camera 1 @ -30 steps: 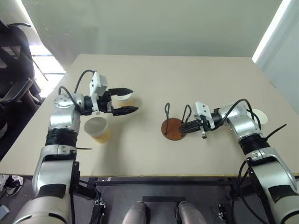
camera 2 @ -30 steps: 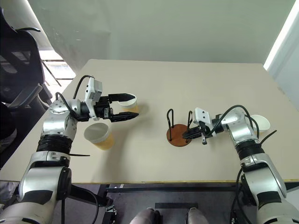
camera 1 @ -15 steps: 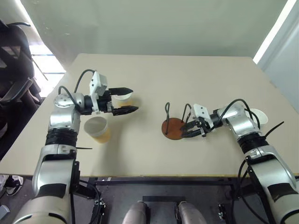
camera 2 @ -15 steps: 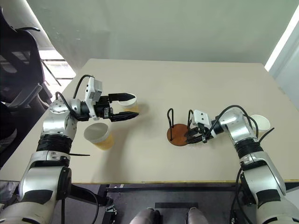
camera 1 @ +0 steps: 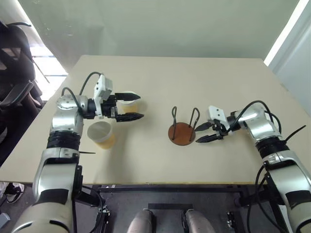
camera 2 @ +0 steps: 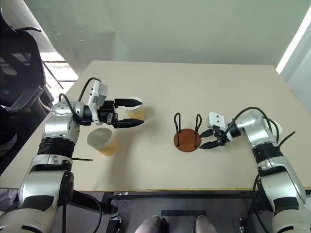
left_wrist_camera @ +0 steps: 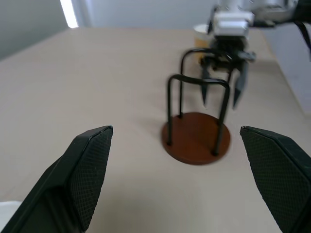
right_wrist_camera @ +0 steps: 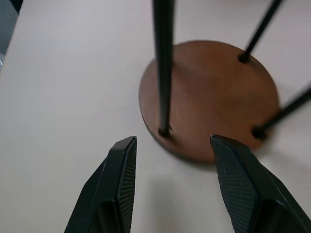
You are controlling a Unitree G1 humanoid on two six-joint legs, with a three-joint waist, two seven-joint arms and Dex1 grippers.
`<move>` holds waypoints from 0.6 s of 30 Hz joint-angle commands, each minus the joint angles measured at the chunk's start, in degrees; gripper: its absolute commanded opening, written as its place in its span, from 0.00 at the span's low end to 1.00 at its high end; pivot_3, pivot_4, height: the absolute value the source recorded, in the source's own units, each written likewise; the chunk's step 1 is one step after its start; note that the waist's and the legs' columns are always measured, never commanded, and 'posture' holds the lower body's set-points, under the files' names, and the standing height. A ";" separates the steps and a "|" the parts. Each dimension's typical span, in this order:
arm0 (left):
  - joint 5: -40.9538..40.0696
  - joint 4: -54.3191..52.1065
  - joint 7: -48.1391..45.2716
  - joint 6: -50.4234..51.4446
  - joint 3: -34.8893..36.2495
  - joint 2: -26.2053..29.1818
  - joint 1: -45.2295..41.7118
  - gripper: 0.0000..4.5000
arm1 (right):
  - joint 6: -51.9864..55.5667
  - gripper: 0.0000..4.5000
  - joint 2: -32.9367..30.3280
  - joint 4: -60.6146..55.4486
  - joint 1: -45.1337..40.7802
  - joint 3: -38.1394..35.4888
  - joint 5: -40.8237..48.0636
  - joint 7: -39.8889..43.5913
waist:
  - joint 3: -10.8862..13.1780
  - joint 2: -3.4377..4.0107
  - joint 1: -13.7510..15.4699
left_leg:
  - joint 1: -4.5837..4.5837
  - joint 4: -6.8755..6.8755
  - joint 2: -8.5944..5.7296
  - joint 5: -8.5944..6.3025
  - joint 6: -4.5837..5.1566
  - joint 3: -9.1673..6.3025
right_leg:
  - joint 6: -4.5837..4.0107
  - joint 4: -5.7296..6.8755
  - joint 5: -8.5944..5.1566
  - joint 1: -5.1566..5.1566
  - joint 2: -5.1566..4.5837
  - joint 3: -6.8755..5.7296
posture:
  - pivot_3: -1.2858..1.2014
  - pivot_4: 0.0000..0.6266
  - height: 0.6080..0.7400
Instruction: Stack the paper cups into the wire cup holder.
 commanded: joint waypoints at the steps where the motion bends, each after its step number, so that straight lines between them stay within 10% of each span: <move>1: -0.69 -0.96 -3.18 -0.46 -3.46 2.63 -2.06 1.00 | -0.13 0.53 -1.26 -1.48 -1.38 -1.77 0.43 0.44 | 0.00 0.00 -0.03 | 0.00 0.00 0.01 0.00 0.00 0.00 | 0.00 0.01 0.00 -0.01 0.00 0.00 | 0.52 0.24 1.00; 18: 2.41 16.68 0.12 -10.49 -5.85 4.86 -18.07 1.00 | -0.10 0.53 -2.75 -0.94 -3.88 -4.23 0.86 -1.48 | 0.01 -0.01 -0.02 | -0.15 -0.03 0.02 0.00 0.01 -0.01 | 0.01 -0.04 0.00 -0.13 -0.01 -0.02 | 0.52 0.24 1.00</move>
